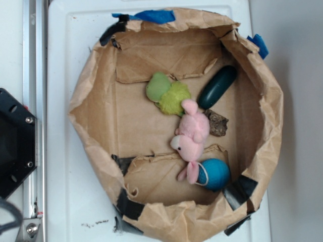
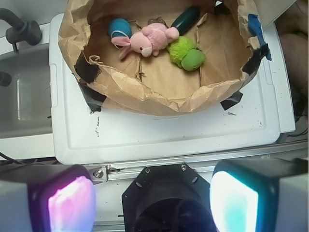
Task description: Grab the green animal.
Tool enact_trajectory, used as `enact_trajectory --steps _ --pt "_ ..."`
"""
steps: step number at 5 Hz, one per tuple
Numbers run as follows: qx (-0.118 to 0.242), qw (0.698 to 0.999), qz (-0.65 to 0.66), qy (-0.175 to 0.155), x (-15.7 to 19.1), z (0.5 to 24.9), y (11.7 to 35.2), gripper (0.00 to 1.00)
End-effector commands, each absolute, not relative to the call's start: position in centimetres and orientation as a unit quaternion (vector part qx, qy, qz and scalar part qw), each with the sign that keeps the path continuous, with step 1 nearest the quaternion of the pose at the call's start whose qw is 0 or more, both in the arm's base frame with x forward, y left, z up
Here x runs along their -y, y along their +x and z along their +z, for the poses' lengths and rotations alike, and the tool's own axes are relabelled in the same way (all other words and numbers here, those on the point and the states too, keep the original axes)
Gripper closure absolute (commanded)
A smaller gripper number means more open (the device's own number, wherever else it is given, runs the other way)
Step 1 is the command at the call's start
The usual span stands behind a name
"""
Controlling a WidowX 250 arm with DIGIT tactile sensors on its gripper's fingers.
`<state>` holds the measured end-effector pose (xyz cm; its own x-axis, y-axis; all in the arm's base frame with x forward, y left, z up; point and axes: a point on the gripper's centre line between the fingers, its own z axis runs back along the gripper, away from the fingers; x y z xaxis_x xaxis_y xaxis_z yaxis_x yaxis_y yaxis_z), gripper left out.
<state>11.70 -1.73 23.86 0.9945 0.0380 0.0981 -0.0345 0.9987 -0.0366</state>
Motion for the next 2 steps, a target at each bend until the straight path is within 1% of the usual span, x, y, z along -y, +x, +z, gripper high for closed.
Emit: enact_trajectory --steps 1,2 --pt "0.049 0.998 0.018 -0.017 1.7 23.9 11.7 0.00" --pt "0.073 0.996 -0.027 -0.036 0.9 23.8 15.3 0.00"
